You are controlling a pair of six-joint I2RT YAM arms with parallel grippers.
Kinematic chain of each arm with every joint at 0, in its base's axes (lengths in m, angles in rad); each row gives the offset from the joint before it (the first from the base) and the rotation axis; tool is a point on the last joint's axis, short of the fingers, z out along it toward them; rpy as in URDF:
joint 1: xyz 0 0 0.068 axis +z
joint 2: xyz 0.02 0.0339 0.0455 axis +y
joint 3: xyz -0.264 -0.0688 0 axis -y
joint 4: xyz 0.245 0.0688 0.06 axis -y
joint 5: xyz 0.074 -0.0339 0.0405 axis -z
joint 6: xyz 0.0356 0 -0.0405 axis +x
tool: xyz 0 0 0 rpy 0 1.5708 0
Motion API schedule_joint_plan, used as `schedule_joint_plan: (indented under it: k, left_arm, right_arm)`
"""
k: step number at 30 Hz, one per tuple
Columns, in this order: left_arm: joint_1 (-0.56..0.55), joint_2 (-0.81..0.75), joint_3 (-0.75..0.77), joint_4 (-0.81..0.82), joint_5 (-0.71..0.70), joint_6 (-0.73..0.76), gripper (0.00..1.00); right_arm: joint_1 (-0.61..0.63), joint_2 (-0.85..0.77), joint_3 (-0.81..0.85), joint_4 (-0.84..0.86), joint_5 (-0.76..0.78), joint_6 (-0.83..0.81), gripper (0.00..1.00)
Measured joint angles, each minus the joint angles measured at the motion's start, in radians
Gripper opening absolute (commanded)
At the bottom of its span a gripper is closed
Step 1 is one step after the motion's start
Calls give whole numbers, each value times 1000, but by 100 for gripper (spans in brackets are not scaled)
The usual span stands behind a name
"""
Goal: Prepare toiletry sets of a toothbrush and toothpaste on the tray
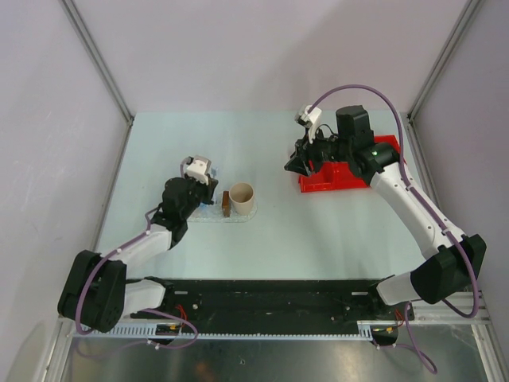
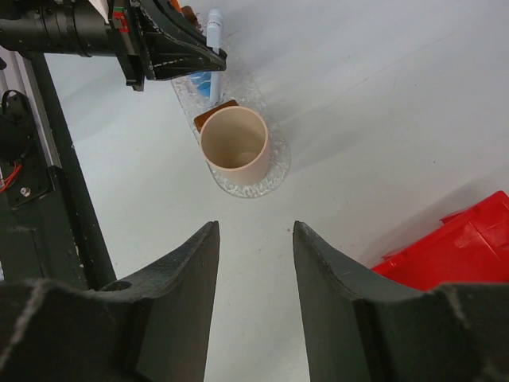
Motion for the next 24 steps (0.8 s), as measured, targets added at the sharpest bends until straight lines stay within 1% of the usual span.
schedule_joint_plan:
  k: [13,15,18,19,24]
  left_arm:
    - [-2,13,11,-4,-2,0,1]
    - [-2,17,15,-6,-2,0,4]
    - [-3,19,16,-6,-2,0,10]
    - [-3,19,16,-7,-2,1,14]
    - [-3,21,18,-7,-2,1,19]
  right_arm:
    - [-1,0,0,0,0,0,47]
    - [-1,0,0,0,0,0,47]
    - [-1,0,0,0,0,0,47]
    - [-1,0,0,0,0,0,47]
    - [-3,0,0,0,0,0,46]
